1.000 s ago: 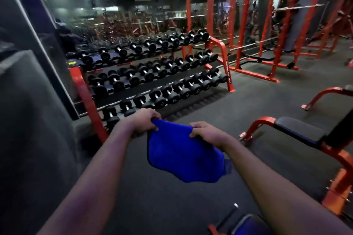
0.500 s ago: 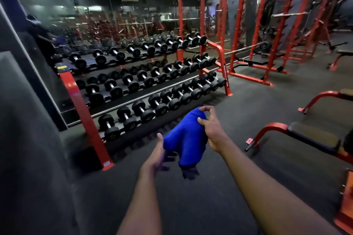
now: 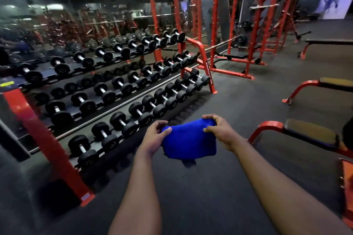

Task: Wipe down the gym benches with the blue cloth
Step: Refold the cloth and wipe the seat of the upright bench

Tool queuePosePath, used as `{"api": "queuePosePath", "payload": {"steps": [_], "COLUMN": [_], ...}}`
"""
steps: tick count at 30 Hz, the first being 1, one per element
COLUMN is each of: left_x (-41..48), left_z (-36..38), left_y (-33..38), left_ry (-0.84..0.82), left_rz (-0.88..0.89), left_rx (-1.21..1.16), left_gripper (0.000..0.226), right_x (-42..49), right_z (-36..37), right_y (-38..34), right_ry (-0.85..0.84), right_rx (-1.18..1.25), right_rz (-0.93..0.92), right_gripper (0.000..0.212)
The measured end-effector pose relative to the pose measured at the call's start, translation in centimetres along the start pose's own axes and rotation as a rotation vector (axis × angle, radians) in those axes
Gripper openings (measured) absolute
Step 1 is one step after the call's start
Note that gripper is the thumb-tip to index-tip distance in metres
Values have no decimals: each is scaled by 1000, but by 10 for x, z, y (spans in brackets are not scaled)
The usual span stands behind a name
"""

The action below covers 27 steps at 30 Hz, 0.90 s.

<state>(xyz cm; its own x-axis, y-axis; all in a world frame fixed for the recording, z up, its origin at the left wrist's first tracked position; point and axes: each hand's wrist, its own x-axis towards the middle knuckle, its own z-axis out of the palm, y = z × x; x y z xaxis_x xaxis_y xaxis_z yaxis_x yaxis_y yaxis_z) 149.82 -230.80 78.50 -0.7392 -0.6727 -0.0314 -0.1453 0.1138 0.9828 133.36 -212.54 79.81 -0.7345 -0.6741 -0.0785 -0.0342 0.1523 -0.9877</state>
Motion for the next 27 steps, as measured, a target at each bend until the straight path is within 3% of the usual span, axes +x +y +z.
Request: {"api": "queuePosePath", "payload": {"steps": [5,12,18,22,27], "left_x": [101,253,385,459,529], "left_z": [-1,14,45,80,148], "left_y": [25,21,36,52,79], "left_ry": [-119,-116,-195,-271,-502], "left_rz": [54,135,316,434,284], "left_rx": [212,341,544,563,368], "left_gripper": [19,28,28,23,11], "right_x": [78,194,288,327,364], "right_z": [-15,-29,-40,-61,-105], "right_y": [2,-3,-19,-30,-25], "right_ry": [64,120,267,406,677], "right_rx": [-150,-295,-511,-407,-126], "right_rz": [145,215,290,288,92], "right_gripper": [30,39,22,9,8]}}
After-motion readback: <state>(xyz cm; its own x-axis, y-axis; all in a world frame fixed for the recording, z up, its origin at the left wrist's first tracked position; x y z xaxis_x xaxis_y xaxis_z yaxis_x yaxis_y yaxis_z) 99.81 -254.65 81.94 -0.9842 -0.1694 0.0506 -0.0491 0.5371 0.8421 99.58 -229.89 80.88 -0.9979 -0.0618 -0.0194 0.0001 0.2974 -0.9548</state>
